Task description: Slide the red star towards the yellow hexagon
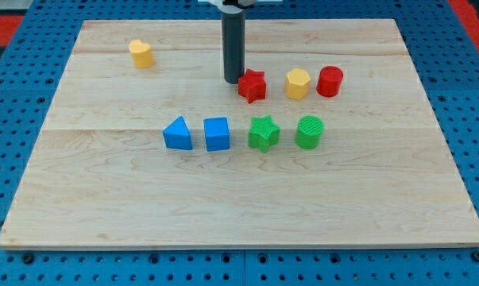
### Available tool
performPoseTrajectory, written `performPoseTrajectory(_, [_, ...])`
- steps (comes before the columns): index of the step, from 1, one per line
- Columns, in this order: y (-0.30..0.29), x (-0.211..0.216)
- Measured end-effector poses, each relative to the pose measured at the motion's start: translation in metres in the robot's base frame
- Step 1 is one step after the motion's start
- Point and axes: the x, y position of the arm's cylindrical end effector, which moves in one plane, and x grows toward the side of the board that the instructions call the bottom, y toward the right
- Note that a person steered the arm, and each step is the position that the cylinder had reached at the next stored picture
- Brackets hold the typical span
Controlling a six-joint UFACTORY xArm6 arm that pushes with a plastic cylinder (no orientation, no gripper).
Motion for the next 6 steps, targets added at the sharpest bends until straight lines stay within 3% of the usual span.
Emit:
performPoseTrajectory(2, [-0.034,0.022])
performPoseTrajectory(6, [0.035,0.031])
